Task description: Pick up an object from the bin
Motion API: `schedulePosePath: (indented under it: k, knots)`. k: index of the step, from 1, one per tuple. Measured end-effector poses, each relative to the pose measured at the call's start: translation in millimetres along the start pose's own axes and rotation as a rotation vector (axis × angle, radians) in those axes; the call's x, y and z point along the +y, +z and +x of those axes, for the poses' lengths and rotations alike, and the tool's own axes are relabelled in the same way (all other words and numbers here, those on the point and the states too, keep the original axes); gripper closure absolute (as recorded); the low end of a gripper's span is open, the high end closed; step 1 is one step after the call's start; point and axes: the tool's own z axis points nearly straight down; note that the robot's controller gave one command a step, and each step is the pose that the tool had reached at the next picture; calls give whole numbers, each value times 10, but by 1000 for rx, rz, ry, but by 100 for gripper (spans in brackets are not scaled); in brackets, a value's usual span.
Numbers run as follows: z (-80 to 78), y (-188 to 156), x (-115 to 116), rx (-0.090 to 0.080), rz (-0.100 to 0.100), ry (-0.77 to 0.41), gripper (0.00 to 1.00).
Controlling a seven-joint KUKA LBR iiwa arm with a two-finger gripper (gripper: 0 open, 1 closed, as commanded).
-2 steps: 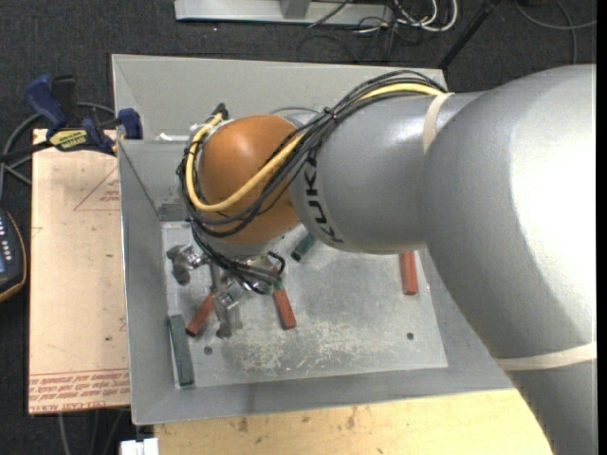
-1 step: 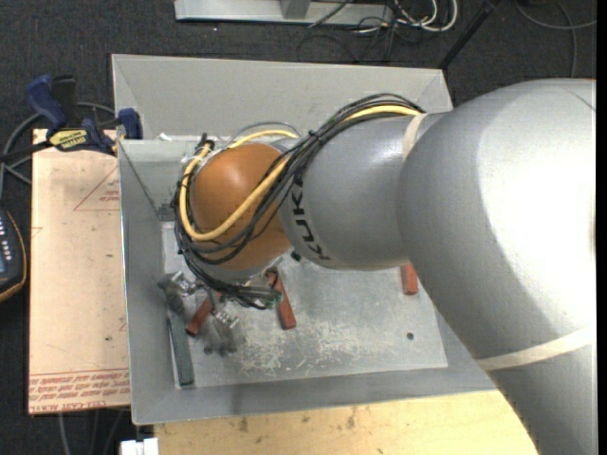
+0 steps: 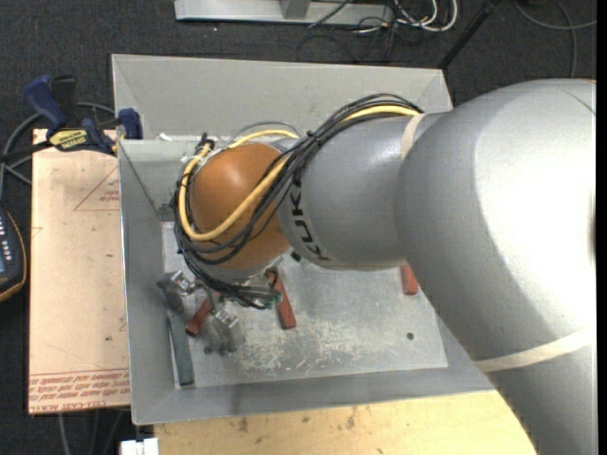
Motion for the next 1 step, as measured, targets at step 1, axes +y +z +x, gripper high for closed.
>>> schedulePosePath:
  k: [1]
  knots:
    - [-2, -8, -4, 0, 0, 0, 100]
